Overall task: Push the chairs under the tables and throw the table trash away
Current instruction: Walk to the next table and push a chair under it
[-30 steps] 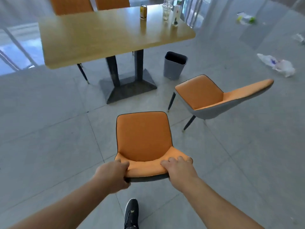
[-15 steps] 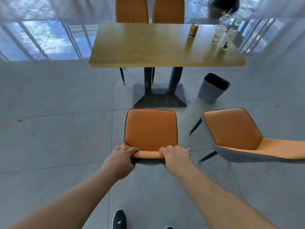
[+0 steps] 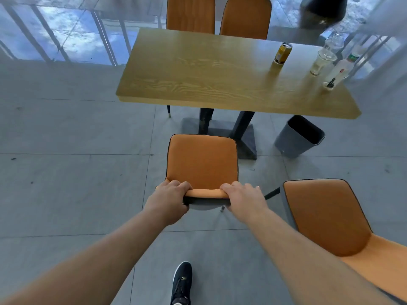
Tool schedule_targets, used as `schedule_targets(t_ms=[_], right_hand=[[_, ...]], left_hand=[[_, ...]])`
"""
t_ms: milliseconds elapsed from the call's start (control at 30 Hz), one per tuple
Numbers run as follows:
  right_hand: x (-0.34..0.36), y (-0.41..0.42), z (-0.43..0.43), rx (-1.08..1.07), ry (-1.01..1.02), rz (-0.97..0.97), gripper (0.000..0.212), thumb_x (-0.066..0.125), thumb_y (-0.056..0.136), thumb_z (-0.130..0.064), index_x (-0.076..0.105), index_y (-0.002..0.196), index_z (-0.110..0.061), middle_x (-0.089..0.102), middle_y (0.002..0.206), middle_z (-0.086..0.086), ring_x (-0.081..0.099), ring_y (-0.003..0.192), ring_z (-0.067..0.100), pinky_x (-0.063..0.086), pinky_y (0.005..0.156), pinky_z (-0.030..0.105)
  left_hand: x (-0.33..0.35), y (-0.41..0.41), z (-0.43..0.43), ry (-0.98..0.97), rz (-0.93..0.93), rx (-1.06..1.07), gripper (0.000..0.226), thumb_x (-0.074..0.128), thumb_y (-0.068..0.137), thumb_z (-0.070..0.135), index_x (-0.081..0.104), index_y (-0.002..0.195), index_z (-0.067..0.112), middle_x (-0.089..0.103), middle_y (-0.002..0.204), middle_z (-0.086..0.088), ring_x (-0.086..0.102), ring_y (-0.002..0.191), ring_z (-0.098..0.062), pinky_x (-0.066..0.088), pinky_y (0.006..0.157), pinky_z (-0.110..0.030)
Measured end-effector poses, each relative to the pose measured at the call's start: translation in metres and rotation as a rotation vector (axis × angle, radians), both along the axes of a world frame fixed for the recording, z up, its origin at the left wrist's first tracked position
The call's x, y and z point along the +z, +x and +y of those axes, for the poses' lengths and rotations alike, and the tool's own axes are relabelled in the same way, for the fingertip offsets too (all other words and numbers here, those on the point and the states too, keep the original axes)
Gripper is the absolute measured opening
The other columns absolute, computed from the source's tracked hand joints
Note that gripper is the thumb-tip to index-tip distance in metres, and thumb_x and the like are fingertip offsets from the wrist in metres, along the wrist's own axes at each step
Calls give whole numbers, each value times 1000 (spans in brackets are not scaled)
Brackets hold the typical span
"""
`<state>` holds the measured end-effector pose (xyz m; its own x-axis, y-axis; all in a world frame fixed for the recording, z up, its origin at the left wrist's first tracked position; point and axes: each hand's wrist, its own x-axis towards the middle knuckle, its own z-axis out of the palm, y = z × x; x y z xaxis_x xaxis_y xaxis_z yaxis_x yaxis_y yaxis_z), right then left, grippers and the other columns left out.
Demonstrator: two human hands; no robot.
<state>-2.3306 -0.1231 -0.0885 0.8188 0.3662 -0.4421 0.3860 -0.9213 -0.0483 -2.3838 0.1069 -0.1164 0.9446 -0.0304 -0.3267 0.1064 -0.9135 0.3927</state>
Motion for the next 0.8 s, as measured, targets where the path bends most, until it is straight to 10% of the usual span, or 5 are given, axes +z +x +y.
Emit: schedule_targets(t_ms=[533,800], right_hand=[[-1,80,21,-46,-32,-27,30,60,93,-17,51,116,-34,54,108,-2,54,101,26,39,103,63],[30,55,-35,-76,166,27,68,65,90,-54,41,147,-25,52,141,2,46,129,26,37,112,47]], left_hand=[[-6,78,11,98,-16,-2,35,65,87,42,50,118,33,50,106,8,45,102,-20,54,79,-40],[41,88,-34,254,271,5,54,61,82,56,46,120,22,52,115,-4,47,111,-29,47,86,-43]])
